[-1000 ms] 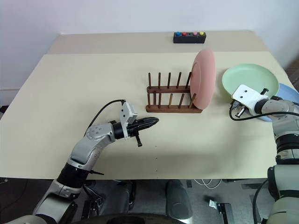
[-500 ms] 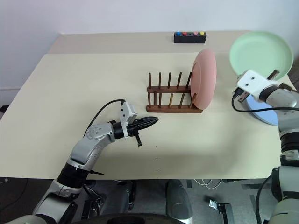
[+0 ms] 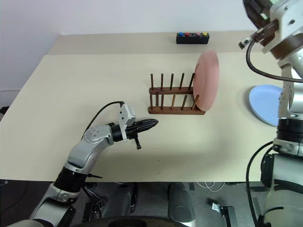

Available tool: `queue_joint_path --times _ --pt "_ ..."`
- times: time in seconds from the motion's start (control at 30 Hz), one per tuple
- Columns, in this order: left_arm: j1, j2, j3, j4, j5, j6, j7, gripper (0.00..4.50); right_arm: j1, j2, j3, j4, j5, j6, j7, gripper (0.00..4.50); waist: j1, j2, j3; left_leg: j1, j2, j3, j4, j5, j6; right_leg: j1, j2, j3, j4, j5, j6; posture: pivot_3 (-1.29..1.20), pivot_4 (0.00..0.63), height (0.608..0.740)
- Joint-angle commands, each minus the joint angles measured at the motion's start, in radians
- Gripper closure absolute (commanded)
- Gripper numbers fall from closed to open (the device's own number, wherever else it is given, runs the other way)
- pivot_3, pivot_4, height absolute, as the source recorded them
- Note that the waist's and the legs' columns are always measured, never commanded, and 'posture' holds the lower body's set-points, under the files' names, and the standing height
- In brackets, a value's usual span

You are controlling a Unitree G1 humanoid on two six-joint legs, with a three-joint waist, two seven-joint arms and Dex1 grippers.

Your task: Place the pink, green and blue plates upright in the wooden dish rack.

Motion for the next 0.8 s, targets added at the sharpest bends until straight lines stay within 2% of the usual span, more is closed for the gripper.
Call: queue_joint_path --times 0.03,0.23,0.47,0.57,0.8 --pt "0.035 0.034 0.062 -0.104 -0.034 0.015 0.02 4.5 0.005 0.047 -0.038 -0.214 0.307 0.241 0.039 4.43 -0.001 0.0 0.0 0.0 0.0 0.0 0.0 0.0 0.0 0.0 0.0 0.0 0.0 0.0 0.0 0.0 0.15 0.734" --pt "0.071 0.075 0.113 -0.148 -0.041 0.036 0.052 4.5 0.085 0.136 -0.054 -0.375 0.591 0.5 -0.019 4.43 0.004 0.0 0.0 0.0 0.0 -0.001 0.0 0.0 0.0 0.0 0.0 -0.001 0.001 0.0 -0.001 0.0 0.15 0.734" --pt "0.086 0.08 0.113 -0.165 -0.043 0.043 0.061 4.5 0.205 0.254 -0.093 -0.41 0.848 0.683 -0.222 4.43 0.016 0.0 0.0 -0.001 0.0 -0.001 0.0 0.0 0.0 -0.001 0.0 -0.001 0.001 0.0 -0.001 0.0 0.15 0.734" --pt "0.087 0.077 0.104 -0.166 -0.042 0.045 0.064 4.5 0.248 0.271 -0.108 -0.399 0.887 0.727 -0.278 4.43 0.019 0.0 0.0 -0.001 0.0 0.0 0.0 0.0 0.0 -0.001 0.0 0.0 0.001 0.0 -0.001 0.0 0.15 0.734" --pt "0.081 0.076 0.098 -0.159 -0.042 0.043 0.063 4.5 0.295 0.274 -0.124 -0.412 0.916 0.77 -0.312 4.43 0.019 0.0 0.0 -0.001 0.0 0.0 0.0 0.0 0.0 -0.001 0.001 -0.001 0.001 0.0 -0.001 0.0 0.15 0.734"
